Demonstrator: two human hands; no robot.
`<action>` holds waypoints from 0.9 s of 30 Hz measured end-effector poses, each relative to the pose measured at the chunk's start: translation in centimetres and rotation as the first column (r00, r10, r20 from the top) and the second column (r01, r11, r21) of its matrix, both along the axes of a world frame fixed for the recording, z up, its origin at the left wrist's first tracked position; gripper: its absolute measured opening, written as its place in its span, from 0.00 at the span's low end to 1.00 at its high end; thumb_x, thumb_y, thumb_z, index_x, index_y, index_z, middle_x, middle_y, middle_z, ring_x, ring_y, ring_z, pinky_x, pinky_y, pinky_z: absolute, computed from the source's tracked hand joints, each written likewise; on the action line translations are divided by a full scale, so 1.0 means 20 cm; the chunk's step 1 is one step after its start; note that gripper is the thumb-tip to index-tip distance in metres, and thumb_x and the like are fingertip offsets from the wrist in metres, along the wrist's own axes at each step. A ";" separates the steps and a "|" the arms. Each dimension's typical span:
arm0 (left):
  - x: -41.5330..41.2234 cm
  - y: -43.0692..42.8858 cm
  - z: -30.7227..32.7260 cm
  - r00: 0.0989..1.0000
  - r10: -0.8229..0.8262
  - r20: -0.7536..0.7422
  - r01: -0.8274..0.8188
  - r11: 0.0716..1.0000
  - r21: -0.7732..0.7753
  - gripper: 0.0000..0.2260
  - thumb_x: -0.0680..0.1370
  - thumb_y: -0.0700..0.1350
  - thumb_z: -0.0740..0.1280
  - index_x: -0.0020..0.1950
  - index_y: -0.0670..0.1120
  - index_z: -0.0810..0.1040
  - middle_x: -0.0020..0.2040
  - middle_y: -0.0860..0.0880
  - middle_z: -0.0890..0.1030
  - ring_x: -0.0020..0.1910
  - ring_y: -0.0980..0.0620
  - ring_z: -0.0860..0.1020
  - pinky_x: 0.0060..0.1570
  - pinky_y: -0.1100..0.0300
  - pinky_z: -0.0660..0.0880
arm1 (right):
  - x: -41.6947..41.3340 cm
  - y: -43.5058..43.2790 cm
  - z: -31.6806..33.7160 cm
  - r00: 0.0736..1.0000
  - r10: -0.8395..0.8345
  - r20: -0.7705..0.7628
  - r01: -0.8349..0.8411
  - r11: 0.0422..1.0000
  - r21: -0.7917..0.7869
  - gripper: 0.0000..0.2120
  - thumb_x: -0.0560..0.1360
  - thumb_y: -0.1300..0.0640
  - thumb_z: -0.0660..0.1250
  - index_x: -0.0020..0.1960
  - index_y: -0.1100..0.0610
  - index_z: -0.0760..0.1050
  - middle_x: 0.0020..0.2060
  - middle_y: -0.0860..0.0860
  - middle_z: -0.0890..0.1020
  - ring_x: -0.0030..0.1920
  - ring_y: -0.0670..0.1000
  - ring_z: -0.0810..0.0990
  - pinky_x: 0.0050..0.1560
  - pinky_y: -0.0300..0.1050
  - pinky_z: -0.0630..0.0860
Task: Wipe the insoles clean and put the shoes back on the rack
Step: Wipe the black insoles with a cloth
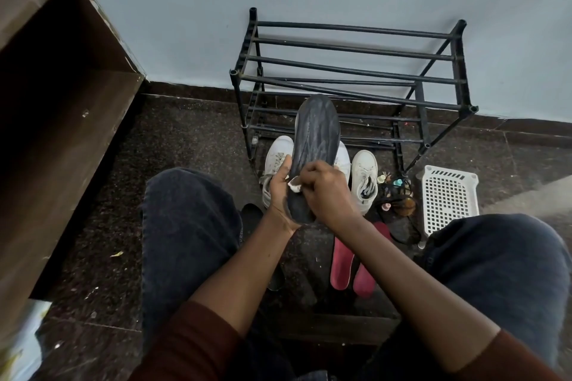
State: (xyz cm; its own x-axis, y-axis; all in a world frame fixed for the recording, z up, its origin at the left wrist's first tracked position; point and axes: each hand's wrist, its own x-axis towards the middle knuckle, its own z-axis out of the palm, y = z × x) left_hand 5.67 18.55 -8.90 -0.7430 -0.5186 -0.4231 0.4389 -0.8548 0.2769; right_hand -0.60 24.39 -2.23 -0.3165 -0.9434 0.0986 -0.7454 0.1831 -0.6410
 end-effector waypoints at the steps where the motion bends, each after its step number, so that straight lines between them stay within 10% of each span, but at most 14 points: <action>1: 0.01 0.00 0.00 1.000 0.001 -0.017 -0.001 1.000 -0.008 0.25 0.75 0.57 0.58 0.59 0.38 0.79 0.51 0.42 0.81 0.53 0.47 0.81 0.55 0.54 0.78 | 0.02 0.02 0.00 1.000 0.028 0.003 -0.028 1.000 -0.011 0.08 0.70 0.72 0.67 0.44 0.64 0.83 0.45 0.59 0.80 0.45 0.57 0.80 0.48 0.40 0.73; 6: 0.03 -0.05 -0.01 0.995 -0.099 0.014 0.099 0.991 -0.086 0.35 0.78 0.64 0.47 0.76 0.41 0.57 0.62 0.40 0.70 0.51 0.45 0.78 0.49 0.56 0.78 | 0.07 0.16 0.02 0.960 0.282 0.005 -0.281 0.957 -0.068 0.12 0.62 0.75 0.69 0.40 0.63 0.83 0.40 0.58 0.81 0.38 0.53 0.82 0.41 0.40 0.77; 11: 0.00 -0.04 -0.02 0.996 -0.085 0.024 0.087 0.994 -0.063 0.31 0.80 0.61 0.48 0.61 0.40 0.79 0.57 0.40 0.80 0.57 0.44 0.77 0.61 0.53 0.73 | -0.04 0.11 -0.01 0.990 0.140 -0.006 -0.139 0.990 0.023 0.11 0.67 0.73 0.68 0.44 0.62 0.83 0.43 0.57 0.81 0.43 0.56 0.81 0.48 0.43 0.77; 16: 0.00 -0.01 -0.01 0.992 -0.106 -0.065 0.100 0.991 -0.094 0.29 0.78 0.59 0.51 0.60 0.39 0.80 0.58 0.40 0.80 0.59 0.44 0.79 0.62 0.52 0.74 | -0.01 0.06 -0.01 1.000 0.006 -0.018 -0.005 1.000 0.029 0.09 0.71 0.69 0.66 0.48 0.63 0.83 0.45 0.58 0.80 0.45 0.57 0.79 0.51 0.40 0.73; 22: 0.03 -0.06 0.00 0.988 -0.098 -0.117 0.092 0.994 -0.051 0.36 0.75 0.61 0.53 0.76 0.39 0.57 0.60 0.38 0.73 0.45 0.42 0.82 0.44 0.54 0.81 | 0.05 0.20 0.00 0.978 0.209 -0.016 -0.209 0.978 0.007 0.10 0.64 0.72 0.71 0.43 0.63 0.83 0.39 0.56 0.81 0.38 0.52 0.82 0.43 0.39 0.78; 27: 0.00 -0.04 -0.01 0.988 -0.148 -0.042 0.143 0.984 -0.108 0.32 0.80 0.61 0.45 0.61 0.42 0.80 0.60 0.40 0.79 0.63 0.44 0.75 0.70 0.51 0.63 | -0.05 0.10 0.00 0.992 0.080 -0.098 -0.073 0.995 0.073 0.09 0.70 0.68 0.69 0.48 0.62 0.83 0.43 0.58 0.80 0.42 0.57 0.81 0.46 0.39 0.73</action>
